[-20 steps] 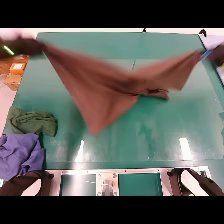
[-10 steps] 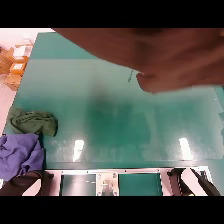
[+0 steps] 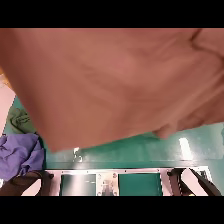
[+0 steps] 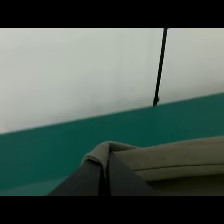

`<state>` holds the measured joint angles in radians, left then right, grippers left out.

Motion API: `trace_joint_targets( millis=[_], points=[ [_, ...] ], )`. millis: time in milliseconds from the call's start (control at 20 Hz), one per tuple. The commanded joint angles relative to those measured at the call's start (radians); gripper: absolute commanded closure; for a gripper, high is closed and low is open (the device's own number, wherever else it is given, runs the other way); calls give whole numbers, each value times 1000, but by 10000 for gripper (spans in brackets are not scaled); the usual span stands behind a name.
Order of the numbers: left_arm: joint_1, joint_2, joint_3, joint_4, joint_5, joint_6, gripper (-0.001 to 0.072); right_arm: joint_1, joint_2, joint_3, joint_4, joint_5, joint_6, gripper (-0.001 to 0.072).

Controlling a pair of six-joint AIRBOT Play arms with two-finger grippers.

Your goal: Fold the shirts.

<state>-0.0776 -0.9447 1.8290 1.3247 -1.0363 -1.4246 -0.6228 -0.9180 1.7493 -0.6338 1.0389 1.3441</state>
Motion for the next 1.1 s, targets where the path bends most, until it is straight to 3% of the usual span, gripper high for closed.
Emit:
trace_joint_targets(
  millis=[0,200,450,600,750,1050],
  points=[
    [0,-132,-179,1,55,-8,684,124,-81,-240,-43,-114,-48,692],
    [0,-458,-242,-9,130,-6,684,279,-363,-381,-84,-272,-95,692],
    [0,-763,-241,-149,218,-7,684,317,-803,-258,-8,-296,-88,692],
    [0,-808,-238,-158,249,-8,684,296,-967,-112,51,-212,-80,692],
    [0,-809,-238,-157,228,-23,684,268,-1011,-31,19,-119,-69,692],
    [-1,-808,-238,-119,-95,-87,684,121,-954,-26,-305,249,-42,693]
  ],
)
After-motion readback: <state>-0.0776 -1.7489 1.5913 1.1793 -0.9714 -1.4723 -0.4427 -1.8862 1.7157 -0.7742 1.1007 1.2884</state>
